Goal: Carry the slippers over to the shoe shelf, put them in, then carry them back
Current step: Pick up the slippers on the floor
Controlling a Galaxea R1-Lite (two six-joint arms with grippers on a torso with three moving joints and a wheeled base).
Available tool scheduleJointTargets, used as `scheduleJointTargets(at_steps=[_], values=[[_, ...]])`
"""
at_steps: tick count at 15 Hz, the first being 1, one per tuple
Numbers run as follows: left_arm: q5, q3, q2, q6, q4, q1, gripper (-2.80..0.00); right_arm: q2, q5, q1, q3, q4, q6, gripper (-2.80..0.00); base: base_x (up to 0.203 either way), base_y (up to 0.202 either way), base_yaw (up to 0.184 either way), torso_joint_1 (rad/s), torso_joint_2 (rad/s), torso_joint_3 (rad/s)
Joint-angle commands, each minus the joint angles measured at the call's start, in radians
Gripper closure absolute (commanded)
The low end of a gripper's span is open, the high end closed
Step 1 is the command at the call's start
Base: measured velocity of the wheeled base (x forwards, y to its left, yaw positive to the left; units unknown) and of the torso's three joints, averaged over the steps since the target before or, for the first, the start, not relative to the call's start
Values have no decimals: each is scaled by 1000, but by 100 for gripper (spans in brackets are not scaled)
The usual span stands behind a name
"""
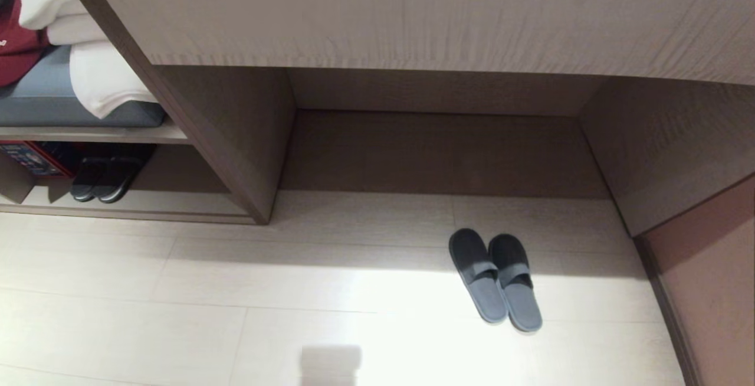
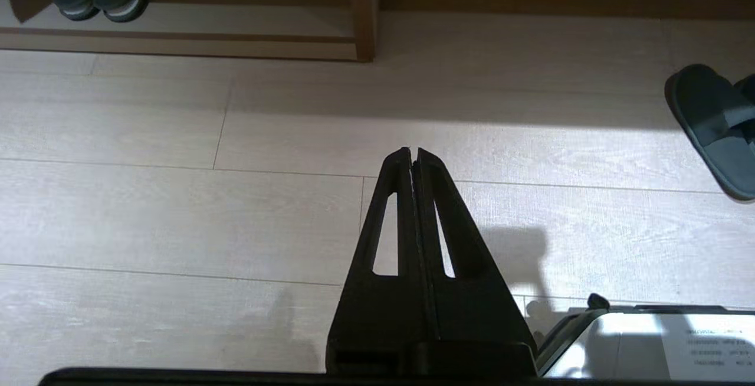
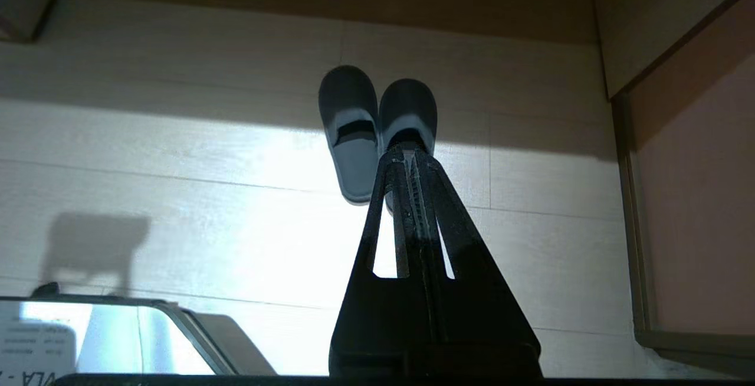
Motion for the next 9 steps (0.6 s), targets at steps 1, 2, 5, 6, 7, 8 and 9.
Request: scheduleJointTargets(at_steps=[1,2,5,6,7,8,9], values=[[0,2,0,-1,0,0,0,-2,0,0,2,0,0,0,0,0,0,2,4,-198],[0,2,0,-1,0,0,0,-2,0,0,2,0,0,0,0,0,0,0,5,-200],[0,2,0,-1,0,0,0,-2,0,0,2,0,0,0,0,0,0,2,5,-200],[0,2,0,-1,0,0,0,-2,0,0,2,0,0,0,0,0,0,1,2,-196],[0,2,1,-1,0,0,0,-2,0,0,2,0,0,0,0,0,0,7,5,-191],[0,2,0,-1,0,0,0,-2,0,0,2,0,0,0,0,0,0,10,6,-198],[0,2,2,-1,0,0,0,-2,0,0,2,0,0,0,0,0,0,-2,2,-193]])
